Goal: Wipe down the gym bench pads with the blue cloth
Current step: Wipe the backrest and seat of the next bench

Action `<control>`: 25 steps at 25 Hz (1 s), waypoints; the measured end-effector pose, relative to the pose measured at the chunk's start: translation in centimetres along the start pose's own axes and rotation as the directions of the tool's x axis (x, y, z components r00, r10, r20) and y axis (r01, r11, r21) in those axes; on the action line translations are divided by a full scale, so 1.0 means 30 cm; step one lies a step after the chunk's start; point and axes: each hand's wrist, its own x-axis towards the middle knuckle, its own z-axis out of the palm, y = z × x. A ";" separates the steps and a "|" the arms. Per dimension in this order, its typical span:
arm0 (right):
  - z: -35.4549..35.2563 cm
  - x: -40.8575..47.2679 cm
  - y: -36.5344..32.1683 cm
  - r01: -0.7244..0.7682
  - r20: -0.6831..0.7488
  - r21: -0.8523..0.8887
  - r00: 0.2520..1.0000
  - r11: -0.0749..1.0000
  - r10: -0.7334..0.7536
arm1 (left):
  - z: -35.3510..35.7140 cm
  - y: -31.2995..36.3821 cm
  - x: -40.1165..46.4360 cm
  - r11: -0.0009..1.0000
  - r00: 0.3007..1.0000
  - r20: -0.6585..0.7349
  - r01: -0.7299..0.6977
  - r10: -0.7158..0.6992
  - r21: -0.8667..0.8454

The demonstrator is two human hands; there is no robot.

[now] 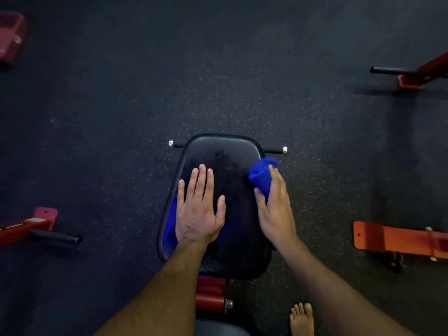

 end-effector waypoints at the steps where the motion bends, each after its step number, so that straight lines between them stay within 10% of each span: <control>1: 0.022 -0.024 -0.005 -0.006 -0.069 -0.025 0.998 1.000 0.005 | -0.005 -0.001 0.003 1.000 1.000 0.018 0.003 -0.003 0.006; 8: 0.030 -0.030 -0.020 -0.025 -0.153 -0.053 0.988 0.998 0.017 | -0.068 0.002 0.011 0.995 0.977 0.199 -0.091 0.080 0.047; 15: -0.081 0.318 -0.029 0.017 0.098 0.207 0.995 0.978 -0.037 | -0.023 -0.027 0.010 0.989 0.981 0.134 -0.144 0.138 0.042; 20: 0.025 0.683 -0.306 0.501 0.680 -0.152 0.678 0.852 -0.278 | -0.018 -0.042 0.020 0.987 0.982 0.109 -0.158 0.154 0.029; 25: 0.237 0.712 -0.455 0.693 0.793 -0.189 0.525 0.696 -0.308 | -0.027 -0.043 0.020 0.987 0.981 0.114 -0.160 0.159 -0.001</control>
